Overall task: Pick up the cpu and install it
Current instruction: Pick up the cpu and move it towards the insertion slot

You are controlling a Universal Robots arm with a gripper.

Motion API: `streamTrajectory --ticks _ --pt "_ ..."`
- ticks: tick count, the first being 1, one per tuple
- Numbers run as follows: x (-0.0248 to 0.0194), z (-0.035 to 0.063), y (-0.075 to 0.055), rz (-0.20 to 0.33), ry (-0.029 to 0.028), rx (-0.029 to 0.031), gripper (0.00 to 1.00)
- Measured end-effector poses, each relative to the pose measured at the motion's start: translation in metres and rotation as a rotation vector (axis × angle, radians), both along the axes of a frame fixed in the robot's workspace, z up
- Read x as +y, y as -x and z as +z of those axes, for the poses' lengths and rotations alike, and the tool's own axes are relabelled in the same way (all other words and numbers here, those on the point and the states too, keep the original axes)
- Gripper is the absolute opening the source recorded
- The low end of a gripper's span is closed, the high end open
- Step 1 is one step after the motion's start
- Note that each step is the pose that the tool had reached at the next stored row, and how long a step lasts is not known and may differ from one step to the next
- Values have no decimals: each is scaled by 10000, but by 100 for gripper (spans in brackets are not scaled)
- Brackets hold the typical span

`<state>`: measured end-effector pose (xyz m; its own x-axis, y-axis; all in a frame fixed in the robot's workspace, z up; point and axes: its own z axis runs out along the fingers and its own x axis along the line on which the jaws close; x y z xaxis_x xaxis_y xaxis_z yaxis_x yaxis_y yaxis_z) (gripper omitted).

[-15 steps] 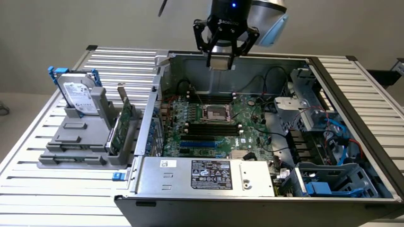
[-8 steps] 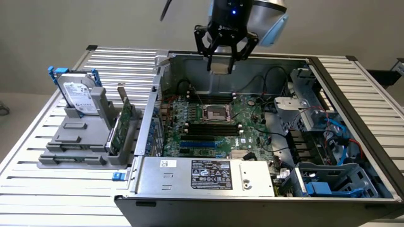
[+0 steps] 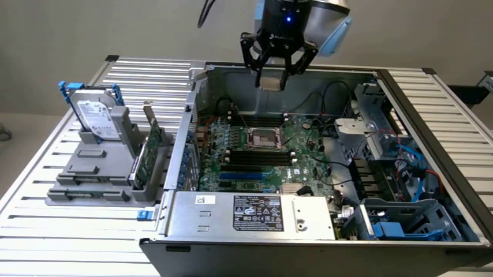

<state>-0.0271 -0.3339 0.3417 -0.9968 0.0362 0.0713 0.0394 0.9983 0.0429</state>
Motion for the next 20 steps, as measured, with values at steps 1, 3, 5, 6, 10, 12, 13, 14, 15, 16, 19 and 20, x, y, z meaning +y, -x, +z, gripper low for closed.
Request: streamTrajectory --ticks 1,3,5,6,10,12,13,14,15,16,19,20 --pt "-1 -14 -2 2 -8 -2 55" --pt "-2 -49 -2 12 -7 -6 55" --pt "-2 -85 -3 46 -9 -21 55" --pt "-2 -101 -4 71 -8 -28 55" --pt "-2 -163 -4 203 -8 -65 55" --pt "-2 -194 -3 264 -8 -81 55" --pt "-1 -211 -3 294 -9 -91 55" --pt "-2 -225 -3 323 -9 -100 55" --pt "-2 -240 -3 353 -8 -111 55" --pt "-2 -255 -4 381 -8 -122 55" --pt "-2 -296 -5 455 -9 -166 55" --pt "-2 -308 -5 473 -8 -181 55"
